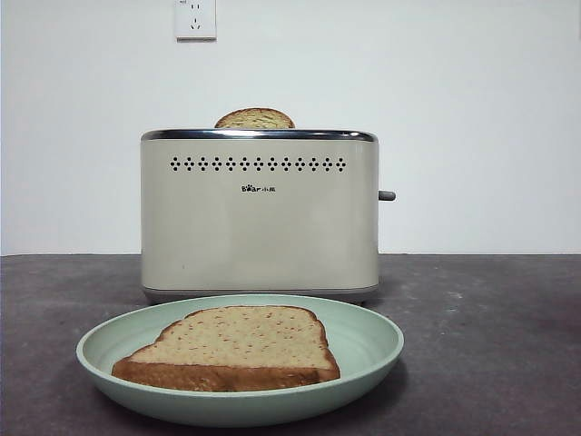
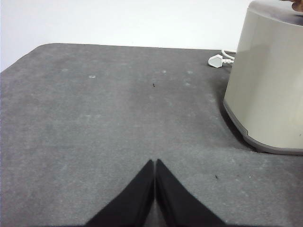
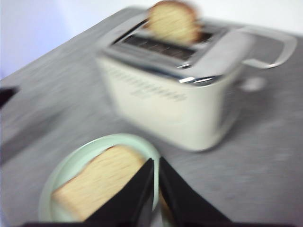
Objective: Take the bread from the toaster,put the bread on the plate,put the plate on the table
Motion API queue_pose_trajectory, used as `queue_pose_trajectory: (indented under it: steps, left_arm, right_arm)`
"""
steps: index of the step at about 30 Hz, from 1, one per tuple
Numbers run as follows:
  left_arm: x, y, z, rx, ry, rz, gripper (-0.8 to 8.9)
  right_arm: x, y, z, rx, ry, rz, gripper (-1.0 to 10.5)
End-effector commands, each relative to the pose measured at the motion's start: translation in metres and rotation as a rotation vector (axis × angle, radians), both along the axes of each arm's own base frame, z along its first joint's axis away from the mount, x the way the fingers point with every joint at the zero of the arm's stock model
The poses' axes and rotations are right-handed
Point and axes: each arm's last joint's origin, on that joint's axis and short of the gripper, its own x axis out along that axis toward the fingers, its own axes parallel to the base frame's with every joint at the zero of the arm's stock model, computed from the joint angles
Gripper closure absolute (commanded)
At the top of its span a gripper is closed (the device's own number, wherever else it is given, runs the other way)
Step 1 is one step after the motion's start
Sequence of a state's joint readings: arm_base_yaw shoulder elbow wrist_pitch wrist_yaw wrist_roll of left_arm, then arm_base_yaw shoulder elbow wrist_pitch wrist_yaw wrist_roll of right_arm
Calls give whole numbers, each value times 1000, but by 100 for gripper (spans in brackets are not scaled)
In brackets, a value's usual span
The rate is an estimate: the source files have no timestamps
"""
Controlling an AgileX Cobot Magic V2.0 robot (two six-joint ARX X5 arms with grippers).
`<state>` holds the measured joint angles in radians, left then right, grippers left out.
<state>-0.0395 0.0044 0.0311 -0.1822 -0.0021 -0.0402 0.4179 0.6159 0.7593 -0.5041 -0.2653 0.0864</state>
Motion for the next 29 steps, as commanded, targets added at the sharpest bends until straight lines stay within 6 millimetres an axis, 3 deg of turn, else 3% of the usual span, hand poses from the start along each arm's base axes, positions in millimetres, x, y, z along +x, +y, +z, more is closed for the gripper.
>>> queue_pose_trajectory:
  steps: [1, 10, 20, 29]
  left_arm:
    - [1, 0, -8, -1, 26, 0, 809]
    - [1, 0, -8, -1, 26, 0, 809]
    - [1, 0, -8, -1, 26, 0, 810]
    - [1, 0, -8, -1, 26, 0, 809]
  right_arm:
    - [-2, -17, -5, -18, -71, -110, 943]
    - [-16, -47, -51, -31, -325, -354, 943]
    - [-19, -51, -112, -19, -407, -423, 943]
    - [-18, -53, -144, -29, -382, -463, 943]
